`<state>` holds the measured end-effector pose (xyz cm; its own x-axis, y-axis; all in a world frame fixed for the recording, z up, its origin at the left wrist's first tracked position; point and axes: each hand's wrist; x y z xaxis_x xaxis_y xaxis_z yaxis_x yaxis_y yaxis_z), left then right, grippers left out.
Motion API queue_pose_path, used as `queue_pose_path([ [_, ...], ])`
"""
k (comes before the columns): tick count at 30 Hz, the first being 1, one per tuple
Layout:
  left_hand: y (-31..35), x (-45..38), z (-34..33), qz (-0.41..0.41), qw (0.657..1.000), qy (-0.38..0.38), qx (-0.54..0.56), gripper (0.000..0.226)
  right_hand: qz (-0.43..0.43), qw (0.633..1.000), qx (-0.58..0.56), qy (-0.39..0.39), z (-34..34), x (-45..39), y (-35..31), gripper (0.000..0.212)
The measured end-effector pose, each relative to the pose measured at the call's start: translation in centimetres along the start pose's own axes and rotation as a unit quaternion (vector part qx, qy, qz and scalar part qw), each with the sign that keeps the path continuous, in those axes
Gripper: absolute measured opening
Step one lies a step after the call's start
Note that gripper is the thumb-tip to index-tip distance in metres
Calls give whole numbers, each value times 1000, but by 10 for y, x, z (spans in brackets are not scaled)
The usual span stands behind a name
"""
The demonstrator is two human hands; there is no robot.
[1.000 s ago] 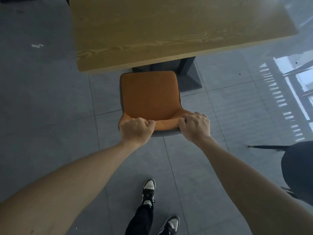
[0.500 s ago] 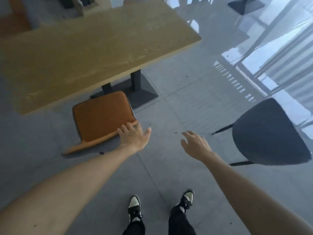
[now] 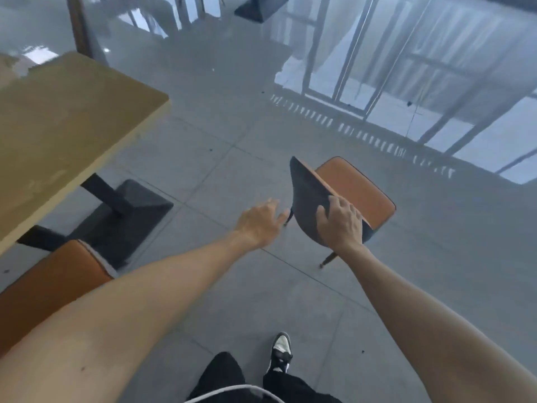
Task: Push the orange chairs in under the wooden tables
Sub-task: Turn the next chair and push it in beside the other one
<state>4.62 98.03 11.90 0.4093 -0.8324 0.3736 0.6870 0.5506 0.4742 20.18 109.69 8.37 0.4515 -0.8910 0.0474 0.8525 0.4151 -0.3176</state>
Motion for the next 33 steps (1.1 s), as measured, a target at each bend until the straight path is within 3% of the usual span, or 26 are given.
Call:
queue_pose_path([
  [6, 27, -80, -19, -51, 998, -11, -25, 57, -105, 994, -28, 7, -13, -42, 28, 43],
  [11, 32, -163, -27, -126, 991, 14, -47, 55, -197, 978, -34, -60, -44, -76, 53, 60],
  [14, 31, -215, -36, -159, 981, -13, -114, 53, -229, 972, -16, -53, -55, -88, 60, 53],
  [17, 27, -256, -39, -187, 964, -65, -175, 56, -215, 976, 3, -34, -58, -96, 62, 49],
  [21, 32, -291, -34, -253, 934, -77, -241, 69, -197, 980, 31, -16, -67, -97, 69, 47],
  [25, 28, -296, -36, -326, 922, -1, -212, 63, -213, 977, 20, -17, -67, -97, 68, 43],
  [28, 29, -297, -37, -329, 928, 48, -167, 60, -204, 979, 14, -10, -68, -103, 72, 44],
  [33, 20, -299, -34, -310, 939, 56, -141, 56, -159, 986, 24, -36, -63, -117, 74, 47],
])
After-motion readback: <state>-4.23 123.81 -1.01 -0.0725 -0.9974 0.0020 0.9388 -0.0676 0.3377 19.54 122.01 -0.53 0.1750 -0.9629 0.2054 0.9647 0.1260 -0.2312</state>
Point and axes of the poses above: each hand's wrist, its own x-axis away from the middle knuckle, its own z-axis out of the back of the hand, y = z × x, and after that the axes turned 1 degree about x, right-handed
